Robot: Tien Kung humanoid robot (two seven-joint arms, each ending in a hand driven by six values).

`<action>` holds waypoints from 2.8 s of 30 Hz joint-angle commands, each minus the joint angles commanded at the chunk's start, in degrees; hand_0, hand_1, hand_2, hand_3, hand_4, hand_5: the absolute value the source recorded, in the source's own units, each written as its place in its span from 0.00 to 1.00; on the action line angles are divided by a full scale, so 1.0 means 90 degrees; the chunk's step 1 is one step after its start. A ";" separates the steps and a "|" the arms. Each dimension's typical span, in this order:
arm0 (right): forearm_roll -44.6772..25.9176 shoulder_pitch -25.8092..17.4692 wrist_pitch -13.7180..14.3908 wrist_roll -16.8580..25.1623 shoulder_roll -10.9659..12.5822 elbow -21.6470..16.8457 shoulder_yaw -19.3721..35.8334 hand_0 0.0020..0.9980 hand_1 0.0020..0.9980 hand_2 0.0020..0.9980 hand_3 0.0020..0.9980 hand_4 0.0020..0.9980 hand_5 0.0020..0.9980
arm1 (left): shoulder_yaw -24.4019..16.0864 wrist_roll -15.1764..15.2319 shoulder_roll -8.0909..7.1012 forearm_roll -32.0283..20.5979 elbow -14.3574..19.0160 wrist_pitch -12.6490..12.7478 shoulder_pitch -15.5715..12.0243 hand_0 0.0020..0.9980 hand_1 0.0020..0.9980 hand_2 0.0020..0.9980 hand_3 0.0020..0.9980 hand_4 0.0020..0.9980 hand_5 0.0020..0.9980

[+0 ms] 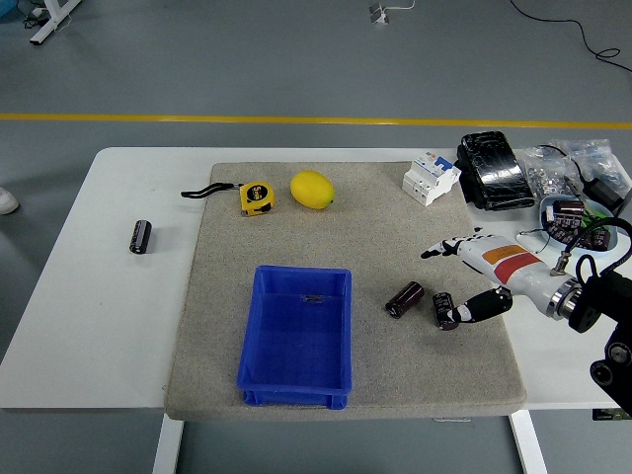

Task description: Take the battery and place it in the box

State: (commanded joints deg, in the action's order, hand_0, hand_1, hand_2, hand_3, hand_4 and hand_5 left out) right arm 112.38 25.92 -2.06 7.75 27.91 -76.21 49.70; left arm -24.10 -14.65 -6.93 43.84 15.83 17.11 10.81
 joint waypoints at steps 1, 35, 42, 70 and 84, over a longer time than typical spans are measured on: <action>-0.0010 0.0035 -0.0013 -0.0003 -0.0002 0.0041 -0.0050 0.78 0.75 0.77 0.79 1.00 0.20 | -0.0013 -0.0009 0.0001 0.0026 0.0001 -0.0006 0.0002 0.62 0.58 0.64 0.62 0.63 0.66; 0.0123 0.0249 0.0143 -0.0065 -0.0392 0.1186 -0.0513 0.65 0.60 0.66 0.75 1.00 0.16 | -0.0189 -0.0127 -0.0024 0.0369 0.0028 -0.0102 0.0049 0.62 0.57 0.64 0.62 0.63 0.67; 0.0066 0.0257 0.0178 -0.0040 -0.0434 0.1304 -0.0544 0.64 0.59 0.65 0.74 1.00 0.16 | -0.0223 -0.0150 -0.0020 0.0439 0.0033 -0.0118 0.0053 0.62 0.57 0.63 0.62 0.63 0.67; -0.0058 0.0210 0.0392 -0.0022 -0.0537 0.1409 -0.0652 0.49 0.47 0.50 0.54 0.79 0.05 | -0.0306 -0.0195 -0.0027 0.0585 0.0045 -0.0167 0.0069 0.61 0.57 0.63 0.62 0.63 0.67; 0.0150 0.0139 0.0351 -0.0135 -0.0453 0.0831 -0.0172 0.49 0.46 0.49 0.53 0.77 0.04 | -0.0365 -0.0211 -0.0030 0.0673 0.0044 -0.0189 0.0070 0.62 0.57 0.63 0.62 0.63 0.67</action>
State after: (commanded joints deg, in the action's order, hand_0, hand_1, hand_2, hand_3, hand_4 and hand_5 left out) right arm 113.73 27.17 1.10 6.54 23.84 -68.73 48.15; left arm -27.39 -16.55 -7.20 49.89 16.23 15.40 11.44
